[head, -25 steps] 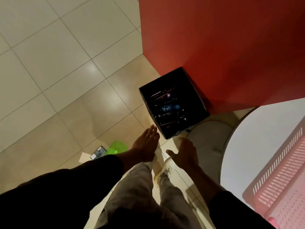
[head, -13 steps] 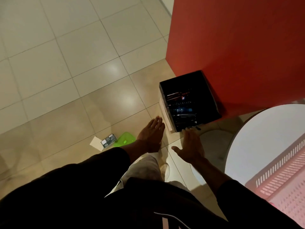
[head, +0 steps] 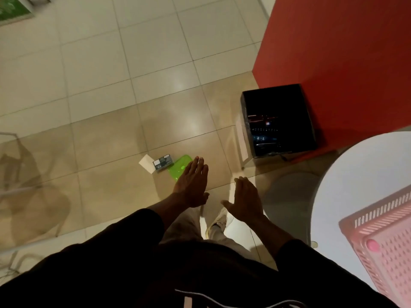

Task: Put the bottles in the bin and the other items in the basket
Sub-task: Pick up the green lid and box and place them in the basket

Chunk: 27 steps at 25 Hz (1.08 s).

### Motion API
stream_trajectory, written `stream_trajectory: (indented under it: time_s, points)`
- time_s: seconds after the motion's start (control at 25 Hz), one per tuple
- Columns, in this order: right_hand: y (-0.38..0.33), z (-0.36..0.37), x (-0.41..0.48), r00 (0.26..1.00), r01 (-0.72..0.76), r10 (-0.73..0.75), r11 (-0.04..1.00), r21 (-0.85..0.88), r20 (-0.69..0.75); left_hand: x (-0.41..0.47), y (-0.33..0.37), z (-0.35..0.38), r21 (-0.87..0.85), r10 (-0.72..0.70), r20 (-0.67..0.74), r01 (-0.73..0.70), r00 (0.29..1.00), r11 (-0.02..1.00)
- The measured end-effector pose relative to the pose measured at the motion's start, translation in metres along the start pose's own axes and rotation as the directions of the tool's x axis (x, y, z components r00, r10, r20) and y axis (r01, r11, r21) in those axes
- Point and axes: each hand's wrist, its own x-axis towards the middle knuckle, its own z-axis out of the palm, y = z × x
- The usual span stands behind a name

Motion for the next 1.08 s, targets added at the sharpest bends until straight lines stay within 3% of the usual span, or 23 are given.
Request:
stream_trajectory:
  time_s: [0.12, 0.36, 0.6, 0.8, 1.08]
  points:
    - [-0.041, 0.017, 0.0, 0.996, 0.085, -0.084, 0.995, -0.042, 0.021, -0.034, -0.037, 0.019, -0.047, -0.072, 0.003, 0.072, 0.997, 0.996]
    - [-0.111, 0.015, 0.027, 0.999, 0.041, -0.042, 0.998, -0.038, -0.02, -0.077, -0.113, 0.047, -0.114, -0.127, -0.004, 0.126, 0.992, 0.986]
    - [-0.221, 0.043, 0.048, 0.998, 0.017, -0.02, 0.998, -0.06, -0.06, -0.123, -0.233, 0.074, -0.109, -0.132, 0.009, 0.132, 0.991, 0.985]
    - [-0.332, 0.083, 0.041, 0.992, 0.025, -0.013, 0.995, 0.094, -0.126, -0.151, -0.326, 0.083, -0.042, -0.088, 0.095, 0.092, 0.992, 0.995]
    - [-0.33, 0.09, 0.049, 0.999, 0.01, -0.008, 0.999, 0.031, -0.051, -0.116, -0.339, 0.074, -0.051, -0.061, 0.105, 0.067, 0.993, 0.996]
